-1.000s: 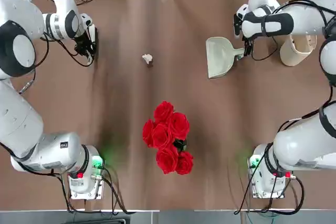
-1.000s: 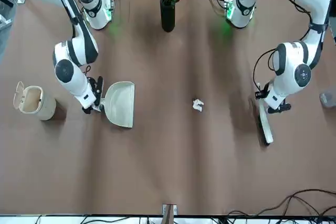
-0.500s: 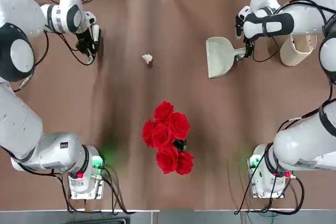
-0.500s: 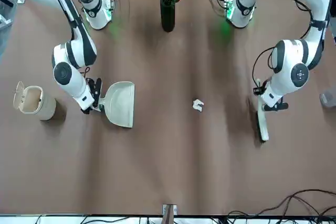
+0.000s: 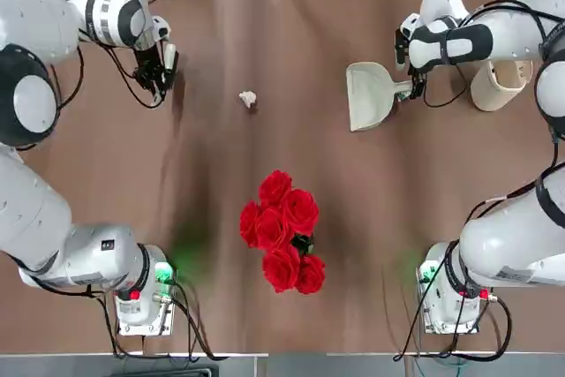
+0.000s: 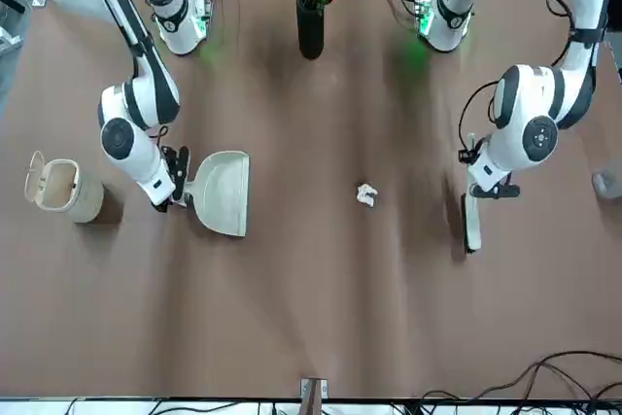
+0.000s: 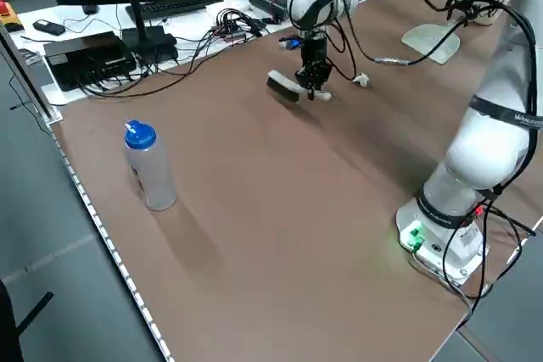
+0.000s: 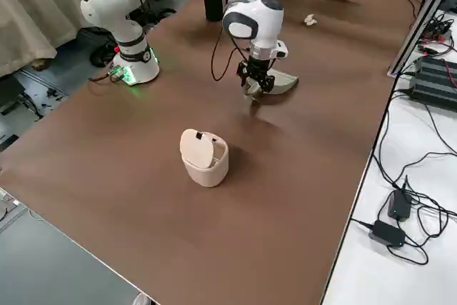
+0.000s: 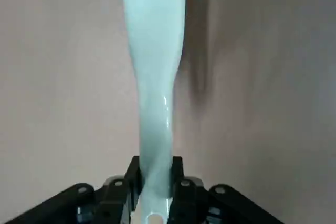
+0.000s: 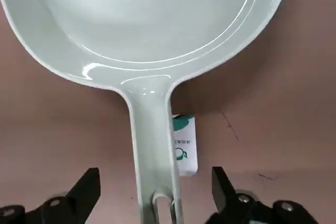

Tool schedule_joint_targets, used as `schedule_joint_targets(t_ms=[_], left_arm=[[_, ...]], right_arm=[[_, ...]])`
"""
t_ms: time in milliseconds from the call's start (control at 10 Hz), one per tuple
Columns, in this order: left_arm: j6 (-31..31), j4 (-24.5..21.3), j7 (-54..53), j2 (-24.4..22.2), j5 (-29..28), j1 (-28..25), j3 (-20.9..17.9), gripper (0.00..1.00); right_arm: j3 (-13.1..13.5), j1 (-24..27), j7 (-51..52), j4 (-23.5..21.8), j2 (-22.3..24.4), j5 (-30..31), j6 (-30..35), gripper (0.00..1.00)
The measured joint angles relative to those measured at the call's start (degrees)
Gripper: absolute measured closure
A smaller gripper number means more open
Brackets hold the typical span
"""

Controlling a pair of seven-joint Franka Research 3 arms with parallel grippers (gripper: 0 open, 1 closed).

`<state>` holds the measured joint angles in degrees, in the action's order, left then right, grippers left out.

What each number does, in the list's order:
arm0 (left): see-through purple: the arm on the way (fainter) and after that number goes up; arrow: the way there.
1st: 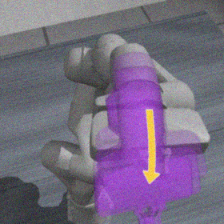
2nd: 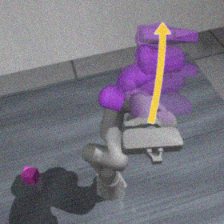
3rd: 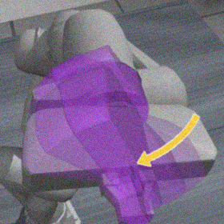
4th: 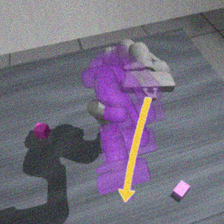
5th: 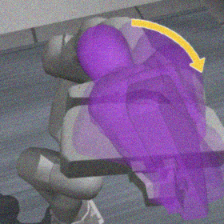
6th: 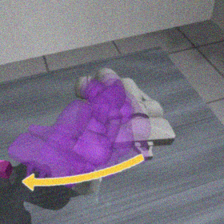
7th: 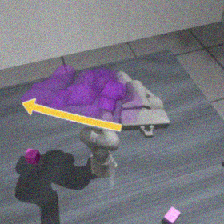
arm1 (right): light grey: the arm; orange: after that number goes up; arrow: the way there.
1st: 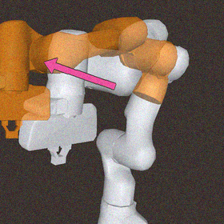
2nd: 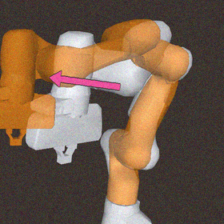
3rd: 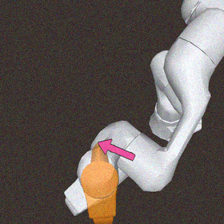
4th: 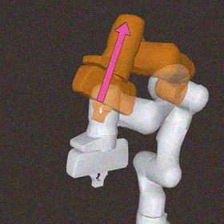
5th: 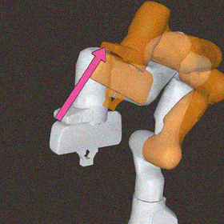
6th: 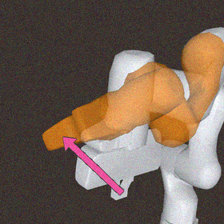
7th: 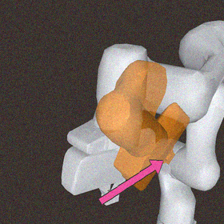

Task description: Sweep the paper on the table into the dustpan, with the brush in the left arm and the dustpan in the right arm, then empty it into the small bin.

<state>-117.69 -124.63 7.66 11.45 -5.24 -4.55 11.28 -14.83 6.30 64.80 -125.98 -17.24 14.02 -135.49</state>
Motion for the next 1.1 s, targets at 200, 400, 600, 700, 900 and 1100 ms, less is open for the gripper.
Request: schedule_joint_targets(t_ms=[200,400,600,700,900,1100], left_arm=[[2.4,-0.1,3.9,-0.1,-0.4,0.0,3.2,0.73],[3.5,-0.3,12.2,-0.1,-0.5,0.0,8.1,0.73],[3.6,-1.1,18.8,-0.1,-0.5,0.5,13.3,0.73],[3.6,-1.5,20.4,-0.1,-0.5,0.8,15.0,0.73],[3.6,-1.8,22.5,0.5,-0.5,2.6,16.8,0.73],[3.6,-1.8,23.1,1.2,-0.5,4.4,16.9,0.73]], right_arm=[[0.0,0.0,0.0,0.0,0.0,0.0,-0.2,0.26],[0.0,0.0,0.0,0.0,0.0,0.0,-0.2,0.41],[0.0,0.0,0.0,0.0,0.0,0.1,-0.2,0.68],[-0.1,-0.1,0.0,0.0,0.0,0.2,-0.1,0.68],[-0.4,-0.3,0.0,0.6,0.3,0.4,2.2,0.68],[-0.9,-0.7,0.0,3.1,0.6,0.5,6.2,0.68]])
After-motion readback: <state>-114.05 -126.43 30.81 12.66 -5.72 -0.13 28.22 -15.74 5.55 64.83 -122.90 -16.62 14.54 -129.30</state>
